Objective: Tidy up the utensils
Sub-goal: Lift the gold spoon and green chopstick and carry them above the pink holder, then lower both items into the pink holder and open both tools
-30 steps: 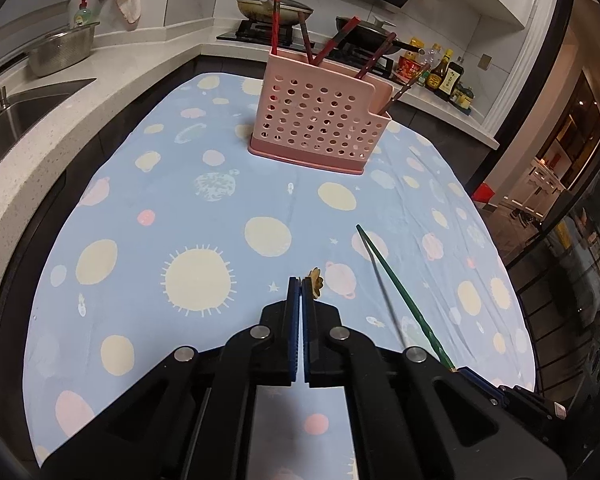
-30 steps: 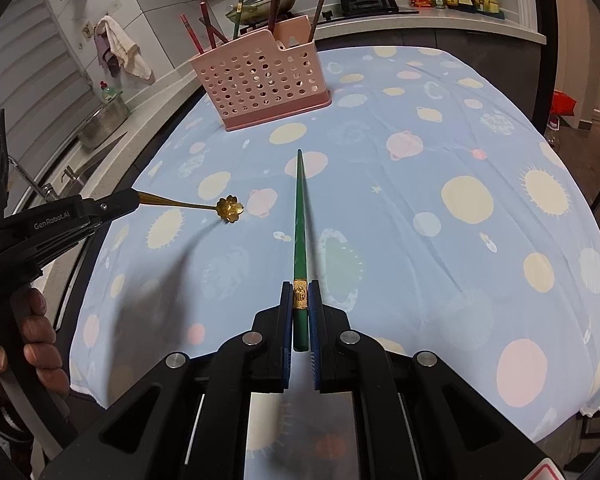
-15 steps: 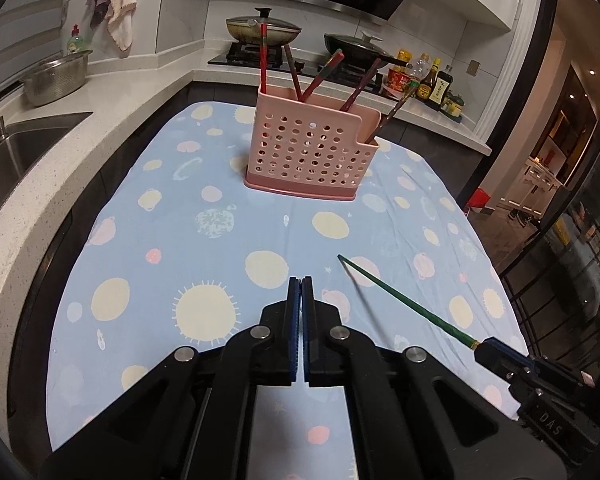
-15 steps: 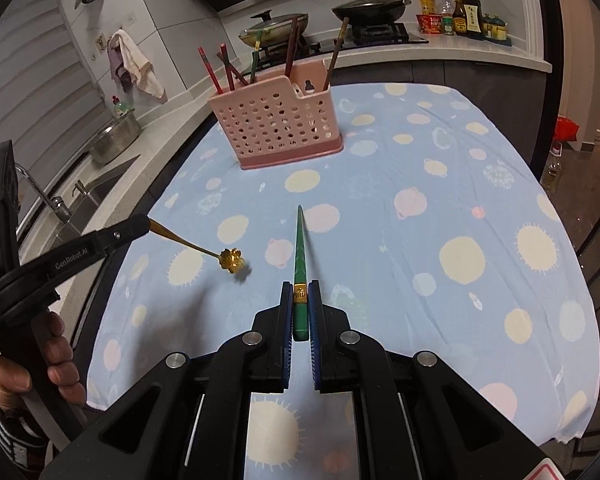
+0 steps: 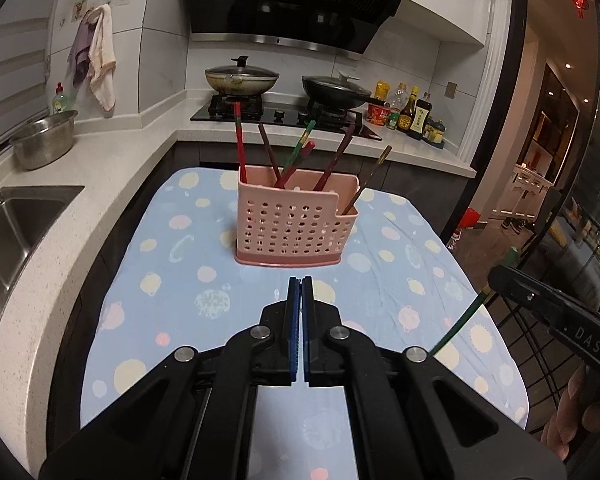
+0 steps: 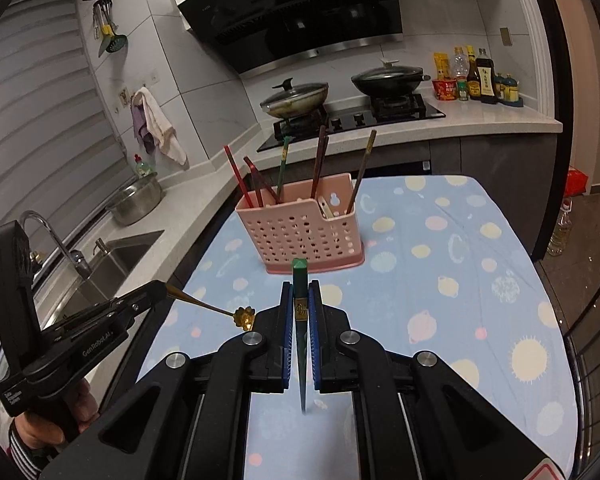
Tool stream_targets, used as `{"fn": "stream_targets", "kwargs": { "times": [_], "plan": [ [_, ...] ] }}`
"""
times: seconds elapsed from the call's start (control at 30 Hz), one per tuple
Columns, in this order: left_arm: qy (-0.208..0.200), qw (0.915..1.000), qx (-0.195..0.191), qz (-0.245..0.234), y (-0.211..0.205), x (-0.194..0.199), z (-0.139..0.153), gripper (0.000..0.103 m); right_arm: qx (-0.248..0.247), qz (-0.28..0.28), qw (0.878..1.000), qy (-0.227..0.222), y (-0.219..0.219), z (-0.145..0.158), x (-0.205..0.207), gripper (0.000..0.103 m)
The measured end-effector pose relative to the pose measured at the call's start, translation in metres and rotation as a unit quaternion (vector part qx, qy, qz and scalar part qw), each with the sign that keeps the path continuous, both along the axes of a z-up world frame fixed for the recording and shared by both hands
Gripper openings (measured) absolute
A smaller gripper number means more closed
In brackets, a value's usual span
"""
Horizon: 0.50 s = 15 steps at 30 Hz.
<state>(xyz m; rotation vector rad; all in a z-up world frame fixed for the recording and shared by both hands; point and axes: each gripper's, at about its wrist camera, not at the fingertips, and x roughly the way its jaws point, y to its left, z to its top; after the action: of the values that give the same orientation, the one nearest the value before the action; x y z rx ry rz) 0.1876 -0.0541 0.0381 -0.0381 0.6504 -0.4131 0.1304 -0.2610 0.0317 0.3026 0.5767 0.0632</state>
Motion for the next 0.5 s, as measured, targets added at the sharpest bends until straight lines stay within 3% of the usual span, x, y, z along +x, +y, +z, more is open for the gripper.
{"fn": "stream_targets", "kwargs": {
  "times": [0.5],
  "plan": [
    [-0.075, 0.9966, 0.034, 0.001, -0.014, 0.079, 0.061, 0.001, -0.033, -0.016, 0.994, -0.104, -0.003, 0.08, 0.096, 0.007]
  ]
}}
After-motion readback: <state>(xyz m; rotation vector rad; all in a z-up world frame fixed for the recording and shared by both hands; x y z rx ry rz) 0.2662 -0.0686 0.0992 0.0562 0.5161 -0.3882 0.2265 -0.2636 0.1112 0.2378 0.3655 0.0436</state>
